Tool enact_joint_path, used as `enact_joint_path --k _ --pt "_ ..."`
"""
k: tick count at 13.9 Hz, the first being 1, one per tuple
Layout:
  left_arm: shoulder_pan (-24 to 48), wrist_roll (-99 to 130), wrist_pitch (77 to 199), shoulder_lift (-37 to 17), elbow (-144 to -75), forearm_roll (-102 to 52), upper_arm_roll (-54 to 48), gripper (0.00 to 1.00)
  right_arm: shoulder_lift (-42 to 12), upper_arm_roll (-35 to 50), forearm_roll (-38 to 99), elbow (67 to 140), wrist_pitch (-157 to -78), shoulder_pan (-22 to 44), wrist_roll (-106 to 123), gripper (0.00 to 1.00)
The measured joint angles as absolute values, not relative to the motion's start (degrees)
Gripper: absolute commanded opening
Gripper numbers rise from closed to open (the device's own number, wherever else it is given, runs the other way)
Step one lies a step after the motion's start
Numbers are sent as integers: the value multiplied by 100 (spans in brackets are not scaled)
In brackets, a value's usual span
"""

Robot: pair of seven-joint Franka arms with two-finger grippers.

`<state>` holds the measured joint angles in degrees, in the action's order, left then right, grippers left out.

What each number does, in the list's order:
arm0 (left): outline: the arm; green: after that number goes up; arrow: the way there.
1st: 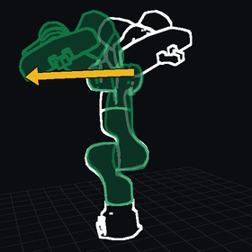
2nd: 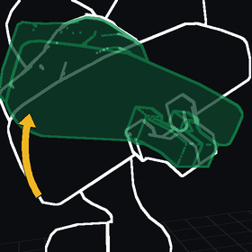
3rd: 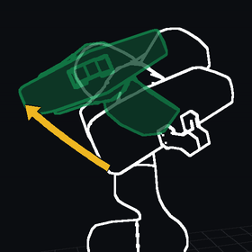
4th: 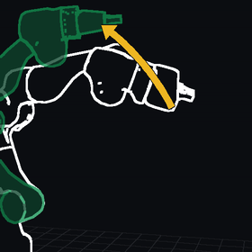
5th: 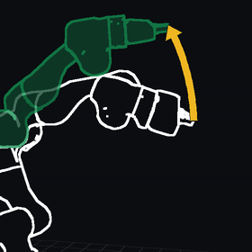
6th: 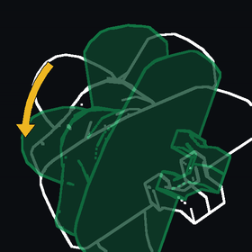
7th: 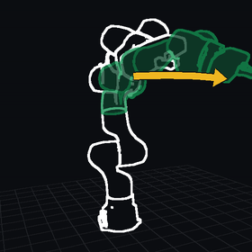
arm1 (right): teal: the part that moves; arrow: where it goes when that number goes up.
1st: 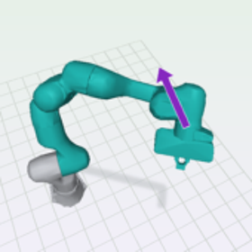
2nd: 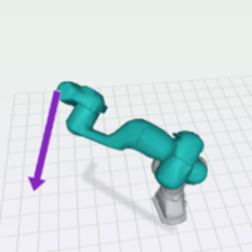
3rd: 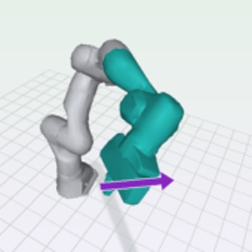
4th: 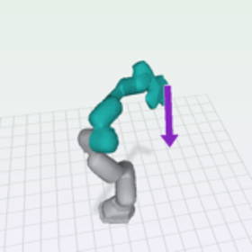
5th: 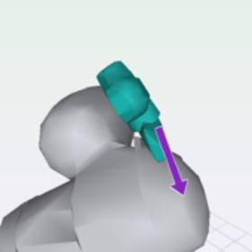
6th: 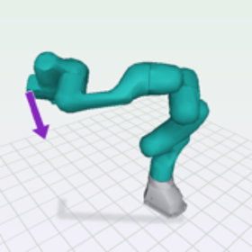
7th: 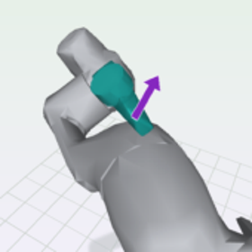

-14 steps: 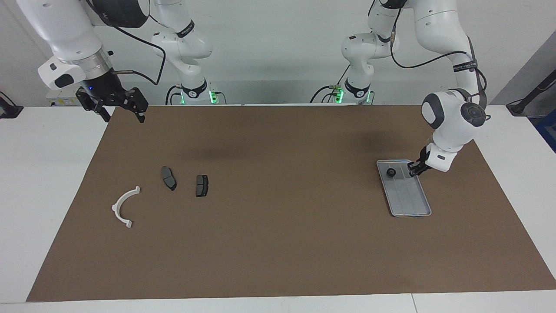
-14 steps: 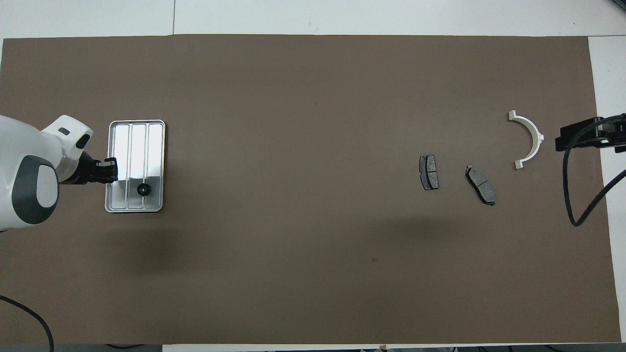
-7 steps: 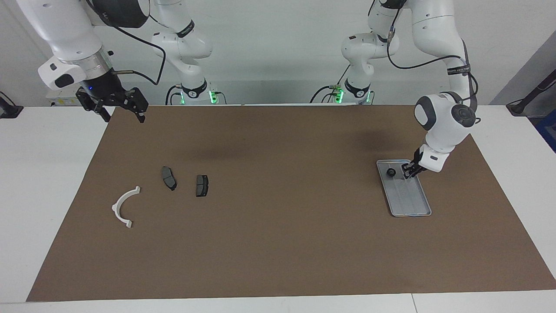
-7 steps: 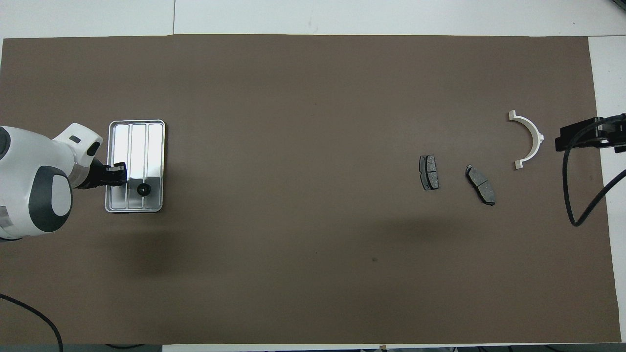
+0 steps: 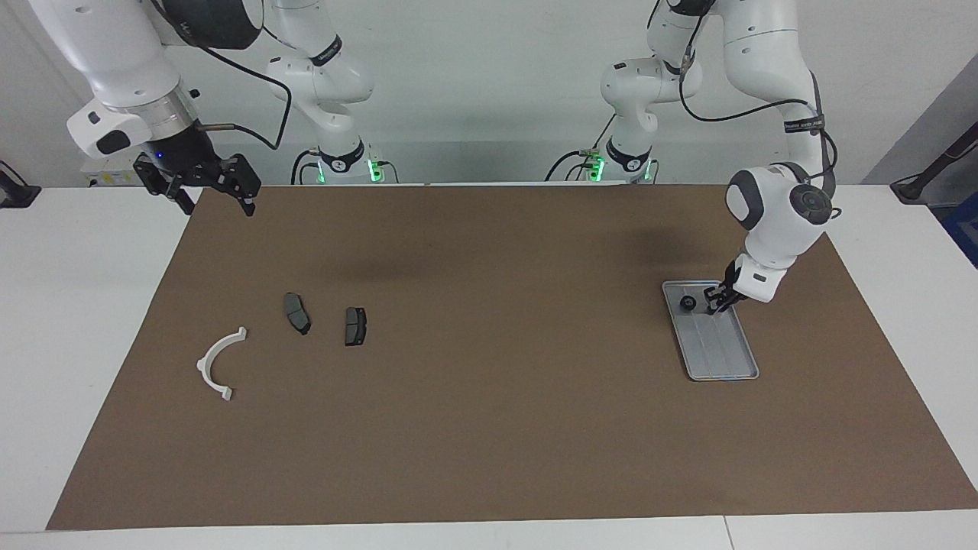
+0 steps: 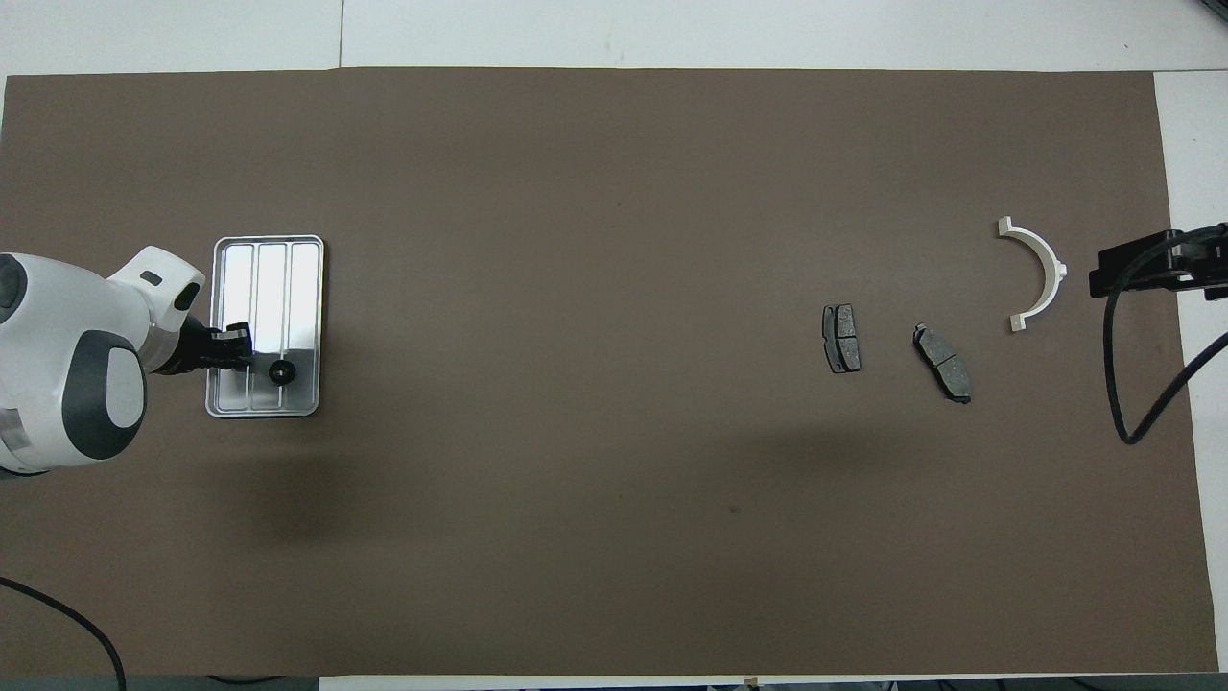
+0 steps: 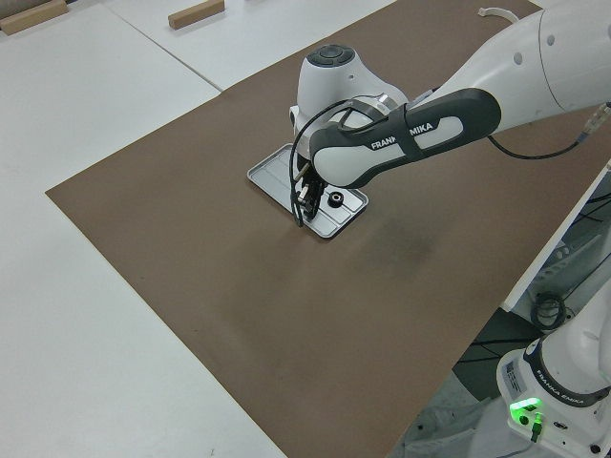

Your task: Pick bearing gear from pile to tray

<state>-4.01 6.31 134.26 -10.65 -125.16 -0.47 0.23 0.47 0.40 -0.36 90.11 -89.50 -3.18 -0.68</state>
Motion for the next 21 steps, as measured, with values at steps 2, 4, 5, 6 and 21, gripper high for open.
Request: enact_joint_path --k 2,4,5,6,21 --pt "-401 631 13431 -1065 -12517 -48 22 91 47 40 -36 9012 -8950 -318 -68 99" --pt "-401 632 13442 -1064 -12500 -48 22 100 47 40 -36 9012 -8950 -318 -68 99" --pt "-401 632 13444 -1062 -12463 -50 20 100 47 40 -36 9013 -8950 -318 -68 99" --pt "-400 632 13437 -1054 -12394 -50 19 100 47 40 -36 9014 -8950 -318 -68 99" --pt "-400 623 10242 -160 -10474 -55 3 100 47 40 -36 9018 -8950 -318 -68 99"
